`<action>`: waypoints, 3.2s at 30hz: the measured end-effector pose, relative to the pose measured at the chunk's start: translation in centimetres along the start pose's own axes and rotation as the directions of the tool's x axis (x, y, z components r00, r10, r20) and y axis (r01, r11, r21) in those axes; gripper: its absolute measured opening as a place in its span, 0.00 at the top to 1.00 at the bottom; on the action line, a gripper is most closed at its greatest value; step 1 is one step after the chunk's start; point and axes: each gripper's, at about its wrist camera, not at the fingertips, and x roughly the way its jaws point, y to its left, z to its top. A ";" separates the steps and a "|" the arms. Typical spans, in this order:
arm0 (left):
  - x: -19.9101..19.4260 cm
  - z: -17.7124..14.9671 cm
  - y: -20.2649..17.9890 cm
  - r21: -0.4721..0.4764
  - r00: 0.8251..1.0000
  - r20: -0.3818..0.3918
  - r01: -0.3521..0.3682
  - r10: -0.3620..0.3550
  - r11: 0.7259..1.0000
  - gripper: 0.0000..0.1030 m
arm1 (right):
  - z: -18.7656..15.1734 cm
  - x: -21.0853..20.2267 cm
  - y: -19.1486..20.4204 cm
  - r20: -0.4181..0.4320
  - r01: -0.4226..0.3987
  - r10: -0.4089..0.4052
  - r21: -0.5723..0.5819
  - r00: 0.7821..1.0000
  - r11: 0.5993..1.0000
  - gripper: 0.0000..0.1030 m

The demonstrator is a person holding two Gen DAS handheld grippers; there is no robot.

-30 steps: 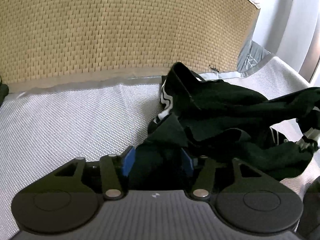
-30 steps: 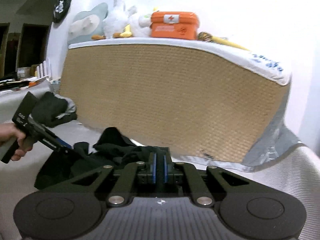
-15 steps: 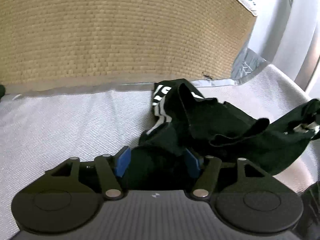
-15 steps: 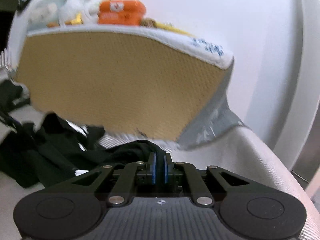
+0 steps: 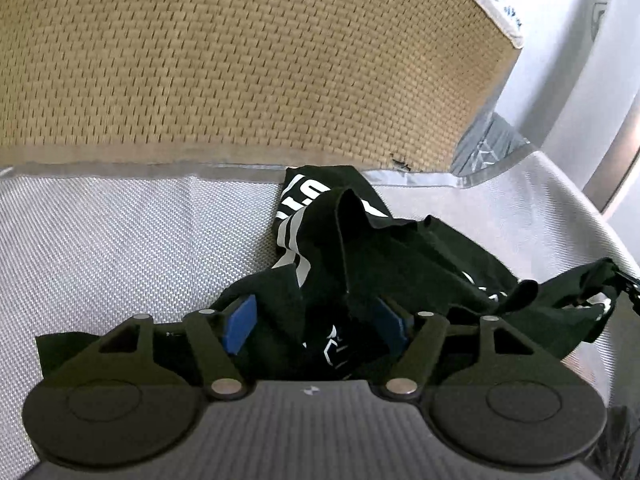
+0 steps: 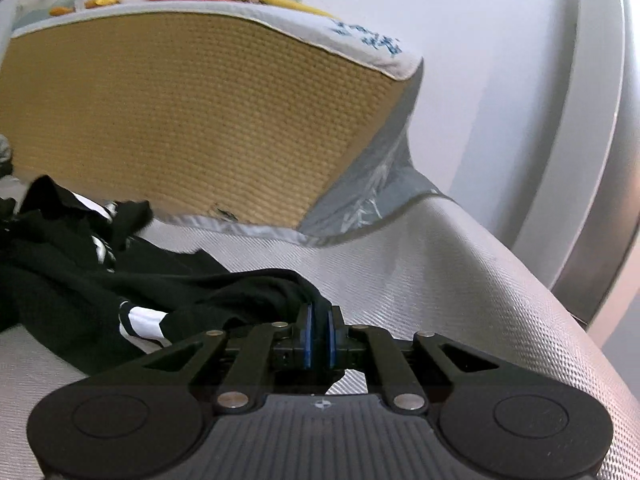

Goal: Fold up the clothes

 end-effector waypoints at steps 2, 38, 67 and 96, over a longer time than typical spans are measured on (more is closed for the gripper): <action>0.7 0.4 -0.2 0.005 1.000 -0.004 -0.020 0.020 1.000 0.31 | -0.7 0.6 -0.6 -0.026 0.025 -0.024 0.026 0.999 0.999 0.92; 2.0 4.2 1.5 0.015 0.942 0.151 -0.305 0.299 0.952 0.92 | -5.7 1.8 -0.6 -0.104 0.059 -0.050 0.082 0.993 0.995 0.91; -3.5 2.7 12.7 -0.125 0.856 0.106 -0.493 0.506 0.861 0.91 | -3.0 3.8 5.1 -0.069 -0.062 0.060 -0.027 0.996 0.998 0.91; -5.9 -3.6 6.8 0.212 0.934 -0.106 -0.313 0.341 0.926 0.41 | 1.7 0.1 11.7 -0.081 -0.306 0.300 -0.087 0.951 0.948 0.49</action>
